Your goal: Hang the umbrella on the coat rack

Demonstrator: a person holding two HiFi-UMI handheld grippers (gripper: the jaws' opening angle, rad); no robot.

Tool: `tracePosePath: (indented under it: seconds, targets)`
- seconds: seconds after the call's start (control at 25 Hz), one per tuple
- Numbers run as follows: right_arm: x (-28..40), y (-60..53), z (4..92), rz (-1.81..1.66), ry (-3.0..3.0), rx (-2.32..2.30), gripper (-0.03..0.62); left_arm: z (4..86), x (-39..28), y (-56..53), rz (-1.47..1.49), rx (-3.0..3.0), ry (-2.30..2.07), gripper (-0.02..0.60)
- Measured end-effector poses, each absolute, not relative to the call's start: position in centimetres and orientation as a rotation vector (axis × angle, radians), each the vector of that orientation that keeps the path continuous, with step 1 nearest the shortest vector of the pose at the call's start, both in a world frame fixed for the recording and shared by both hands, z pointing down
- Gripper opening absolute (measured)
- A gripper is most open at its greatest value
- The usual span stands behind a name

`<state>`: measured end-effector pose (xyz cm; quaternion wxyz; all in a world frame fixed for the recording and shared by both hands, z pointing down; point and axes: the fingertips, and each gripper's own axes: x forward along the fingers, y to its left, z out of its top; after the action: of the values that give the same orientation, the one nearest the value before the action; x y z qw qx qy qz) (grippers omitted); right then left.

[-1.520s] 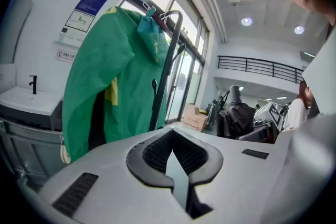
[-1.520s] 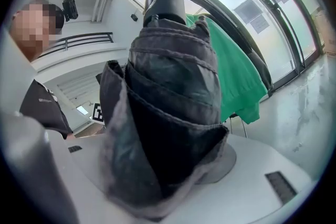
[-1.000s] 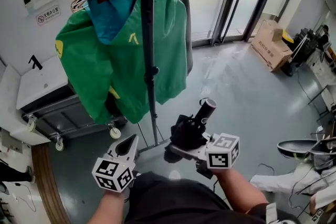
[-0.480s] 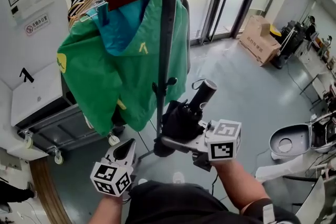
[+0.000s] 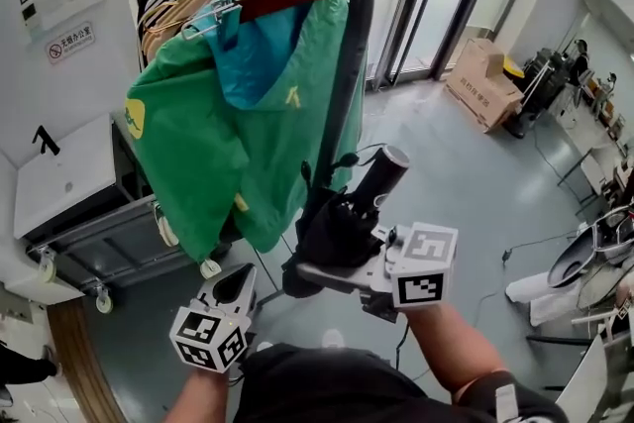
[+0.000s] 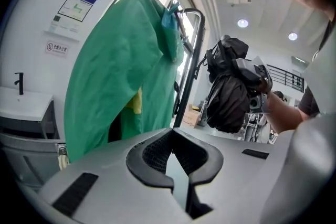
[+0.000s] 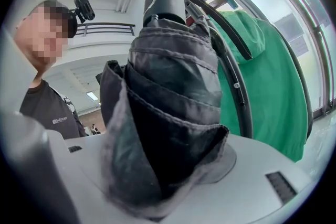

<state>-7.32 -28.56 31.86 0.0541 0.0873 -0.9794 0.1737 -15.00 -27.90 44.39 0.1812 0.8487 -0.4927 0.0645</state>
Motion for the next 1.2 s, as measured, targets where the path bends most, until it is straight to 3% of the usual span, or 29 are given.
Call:
tracePosePath:
  seconds: [1.2]
  targets:
    - [-10.5, -25.4, 39.6, 0.449, -2.779, 0.205, 0.25, 45.2, -16.4, -26.6, 0.194, 2.357, -1.44, 0.015]
